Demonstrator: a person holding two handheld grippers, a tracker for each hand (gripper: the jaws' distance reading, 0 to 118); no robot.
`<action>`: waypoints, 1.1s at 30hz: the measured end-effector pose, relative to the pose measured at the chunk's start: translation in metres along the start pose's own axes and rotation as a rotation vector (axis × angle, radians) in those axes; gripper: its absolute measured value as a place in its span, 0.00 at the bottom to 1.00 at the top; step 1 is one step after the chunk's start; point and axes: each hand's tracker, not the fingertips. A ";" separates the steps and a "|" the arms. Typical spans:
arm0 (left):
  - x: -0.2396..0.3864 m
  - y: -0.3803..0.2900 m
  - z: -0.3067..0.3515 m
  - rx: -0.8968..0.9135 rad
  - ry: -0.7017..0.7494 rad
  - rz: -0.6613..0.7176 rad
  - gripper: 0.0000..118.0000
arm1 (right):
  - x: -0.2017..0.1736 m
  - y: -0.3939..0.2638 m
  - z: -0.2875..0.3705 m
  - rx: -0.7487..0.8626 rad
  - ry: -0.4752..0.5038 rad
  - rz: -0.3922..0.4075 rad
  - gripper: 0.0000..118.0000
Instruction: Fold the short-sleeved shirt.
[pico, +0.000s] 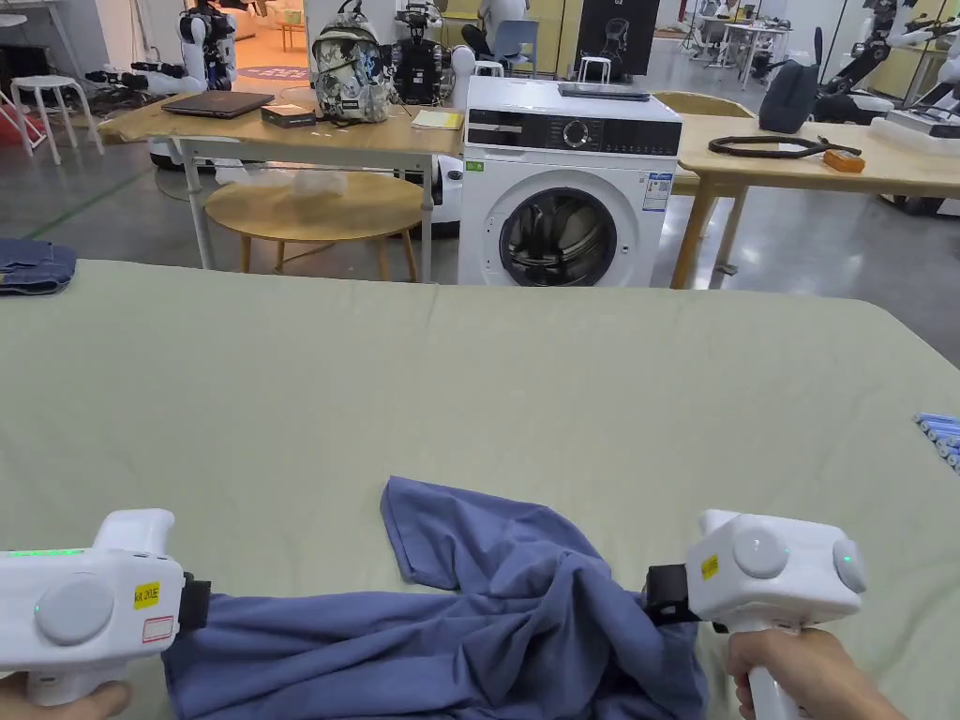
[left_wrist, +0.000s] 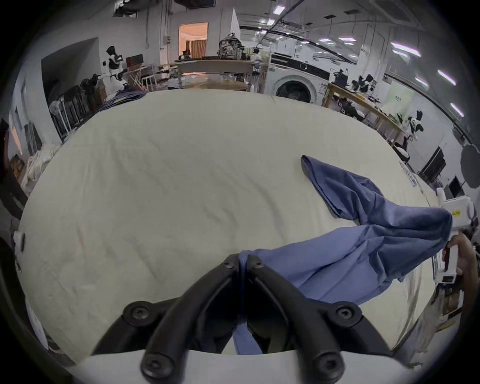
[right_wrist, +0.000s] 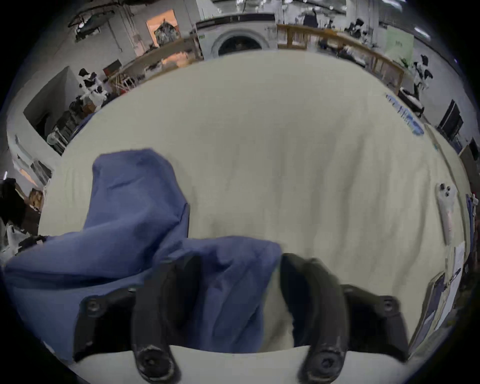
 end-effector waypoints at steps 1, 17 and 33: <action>0.000 0.000 0.000 -0.001 0.000 -0.001 0.00 | 0.000 -0.001 -0.006 -0.018 0.017 0.002 0.09; 0.000 0.022 0.042 0.144 0.008 -0.016 0.00 | 0.004 -0.019 0.082 0.376 0.000 0.006 0.02; -0.034 0.129 0.149 0.412 0.093 -0.009 0.00 | -0.002 0.042 0.226 0.804 -0.159 0.101 0.02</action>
